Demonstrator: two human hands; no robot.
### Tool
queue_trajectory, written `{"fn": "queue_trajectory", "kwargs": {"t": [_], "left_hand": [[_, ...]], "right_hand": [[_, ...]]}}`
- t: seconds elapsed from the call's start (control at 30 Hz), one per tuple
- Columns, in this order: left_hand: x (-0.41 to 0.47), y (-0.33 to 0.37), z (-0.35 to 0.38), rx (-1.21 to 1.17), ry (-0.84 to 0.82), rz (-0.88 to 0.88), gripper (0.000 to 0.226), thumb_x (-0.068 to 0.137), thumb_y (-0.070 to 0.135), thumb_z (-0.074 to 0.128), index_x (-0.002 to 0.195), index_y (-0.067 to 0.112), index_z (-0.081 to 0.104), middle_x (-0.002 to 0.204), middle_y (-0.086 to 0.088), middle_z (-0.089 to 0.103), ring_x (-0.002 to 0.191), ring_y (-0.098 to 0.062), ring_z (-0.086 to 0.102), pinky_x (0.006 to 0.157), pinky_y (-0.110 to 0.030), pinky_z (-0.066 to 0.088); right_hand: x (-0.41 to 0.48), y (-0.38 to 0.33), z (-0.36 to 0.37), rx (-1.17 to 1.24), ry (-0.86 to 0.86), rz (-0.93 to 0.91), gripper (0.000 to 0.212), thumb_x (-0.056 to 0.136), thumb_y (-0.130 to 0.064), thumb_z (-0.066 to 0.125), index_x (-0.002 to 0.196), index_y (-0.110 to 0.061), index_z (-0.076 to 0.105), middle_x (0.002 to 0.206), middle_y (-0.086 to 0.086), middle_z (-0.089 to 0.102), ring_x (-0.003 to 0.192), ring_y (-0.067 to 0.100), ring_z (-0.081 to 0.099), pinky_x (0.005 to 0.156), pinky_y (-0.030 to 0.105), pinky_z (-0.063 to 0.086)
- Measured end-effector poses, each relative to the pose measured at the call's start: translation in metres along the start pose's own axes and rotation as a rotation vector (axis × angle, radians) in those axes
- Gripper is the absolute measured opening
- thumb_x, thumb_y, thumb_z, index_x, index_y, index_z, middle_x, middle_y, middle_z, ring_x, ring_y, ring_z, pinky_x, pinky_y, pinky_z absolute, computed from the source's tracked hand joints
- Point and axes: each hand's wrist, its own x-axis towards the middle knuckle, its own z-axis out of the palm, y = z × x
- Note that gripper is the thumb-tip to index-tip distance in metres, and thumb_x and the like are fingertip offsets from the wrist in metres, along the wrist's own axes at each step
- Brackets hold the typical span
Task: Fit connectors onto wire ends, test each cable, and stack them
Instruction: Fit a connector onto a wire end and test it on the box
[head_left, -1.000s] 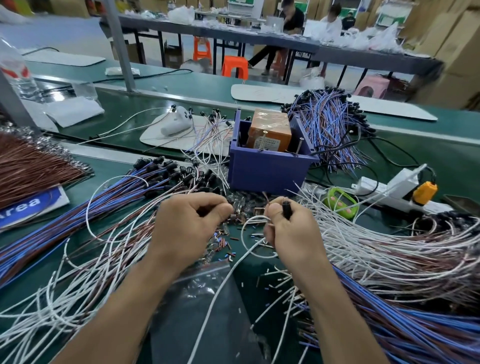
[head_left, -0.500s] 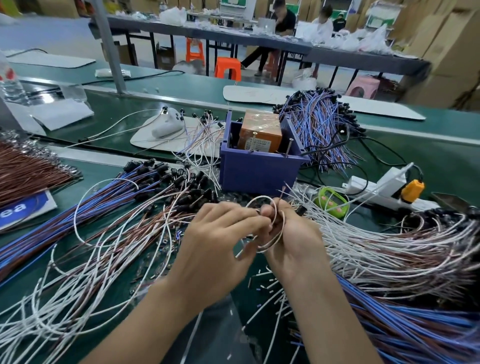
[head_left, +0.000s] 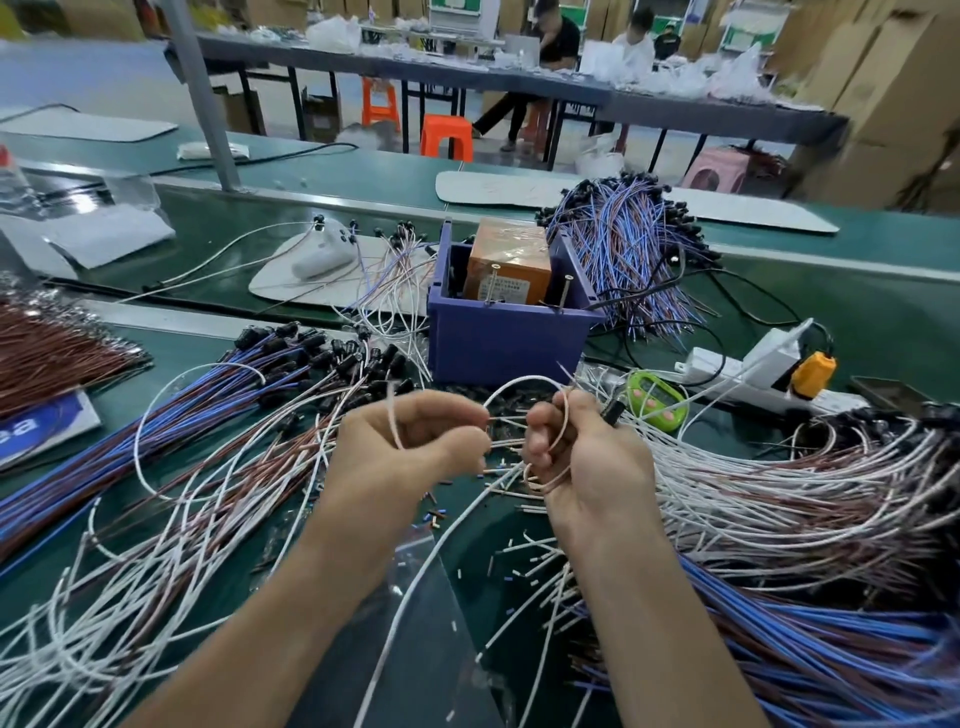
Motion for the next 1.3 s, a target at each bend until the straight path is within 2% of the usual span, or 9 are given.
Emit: {"fn": "queue_trajectory", "kwargs": {"t": [0.1,0.2,0.37,0.57,0.73,0.87,1.03,1.13,1.3], "left_hand": [[0.009,0.009,-0.025,-0.442,-0.186,-0.113,0.047,0.06,0.002,0.082,0.105,0.012,0.081,0.106,-0.012,0.077,0.094,-0.017,0.076,0.082,-0.026,0.06],[0.014,0.018,-0.044,-0.589,-0.185,-0.116,0.061,0.056,0.001,0.093,0.114,0.01,0.078,0.123,-0.012,0.074,0.109,-0.016,0.073,0.088,-0.027,0.059],[0.021,0.023,-0.054,-0.557,0.082,-0.17,0.024,0.081,0.006,0.067,0.093,0.018,0.084,0.104,-0.005,0.08,0.089,-0.007,0.077,0.07,-0.02,0.061],[0.022,0.016,-0.023,-0.097,0.243,-0.257,0.009,0.092,0.011,0.068,0.093,0.008,0.077,0.076,-0.01,0.077,0.057,-0.013,0.07,0.05,-0.019,0.055],[0.026,0.011,0.015,-0.14,0.162,-0.297,0.016,0.09,0.006,0.07,0.08,0.011,0.082,0.082,-0.01,0.079,0.062,-0.011,0.07,0.057,-0.02,0.058],[0.026,0.004,0.027,-0.166,0.07,-0.333,0.013,0.086,0.007,0.073,0.082,0.012,0.084,0.077,-0.01,0.077,0.063,-0.01,0.07,0.059,-0.019,0.056],[0.025,-0.002,0.024,-0.246,0.044,-0.315,0.018,0.069,0.015,0.076,0.084,0.011,0.084,0.071,-0.008,0.073,0.057,-0.008,0.064,0.055,-0.017,0.053],[0.025,-0.003,0.016,-0.285,-0.021,-0.329,0.026,0.067,0.019,0.079,0.088,0.005,0.083,0.071,-0.009,0.07,0.058,-0.011,0.062,0.057,-0.018,0.054],[0.028,0.003,0.009,-0.302,0.12,-0.281,0.012,0.067,0.017,0.076,0.075,0.012,0.083,0.069,-0.007,0.071,0.054,-0.01,0.06,0.052,-0.019,0.053]], "right_hand": [[0.0,0.003,-0.001,-0.132,-0.007,-0.088,0.025,0.108,-0.015,0.047,0.087,-0.006,0.058,0.054,0.007,0.064,0.039,0.012,0.047,0.037,0.02,0.035],[-0.001,0.006,-0.002,-0.242,-0.035,-0.154,0.024,0.108,-0.013,0.048,0.088,-0.007,0.06,0.059,0.012,0.068,0.037,0.013,0.043,0.036,0.021,0.032],[-0.003,0.009,-0.005,-0.372,-0.083,-0.324,0.019,0.101,-0.015,0.062,0.082,-0.013,0.065,0.064,0.013,0.071,0.039,0.015,0.049,0.039,0.023,0.039],[-0.004,-0.008,-0.004,-0.33,-0.167,-0.329,0.026,0.083,-0.007,0.08,0.06,-0.016,0.074,0.057,0.014,0.067,0.035,0.015,0.051,0.039,0.019,0.04],[-0.006,-0.01,0.002,-0.276,-0.291,-0.244,0.011,0.068,-0.017,0.083,0.062,-0.012,0.074,0.057,0.012,0.063,0.039,0.012,0.047,0.038,0.018,0.034],[-0.003,-0.004,0.002,-0.281,-0.268,-0.263,0.021,0.082,-0.009,0.078,0.061,-0.013,0.075,0.053,0.009,0.059,0.038,0.01,0.046,0.038,0.018,0.033],[-0.004,-0.003,-0.001,-0.453,-0.277,-0.332,0.022,0.082,-0.023,0.081,0.061,-0.018,0.075,0.051,0.01,0.064,0.037,0.015,0.055,0.038,0.02,0.038],[-0.006,-0.007,-0.001,-0.477,-0.358,-0.232,0.021,0.075,-0.033,0.079,0.063,-0.017,0.075,0.059,0.014,0.068,0.04,0.017,0.059,0.039,0.021,0.042],[-0.009,-0.01,-0.003,-0.266,-0.351,0.078,0.038,0.084,-0.032,0.071,0.102,0.001,0.071,0.09,0.024,0.075,0.072,0.028,0.075,0.06,0.03,0.061]]}}
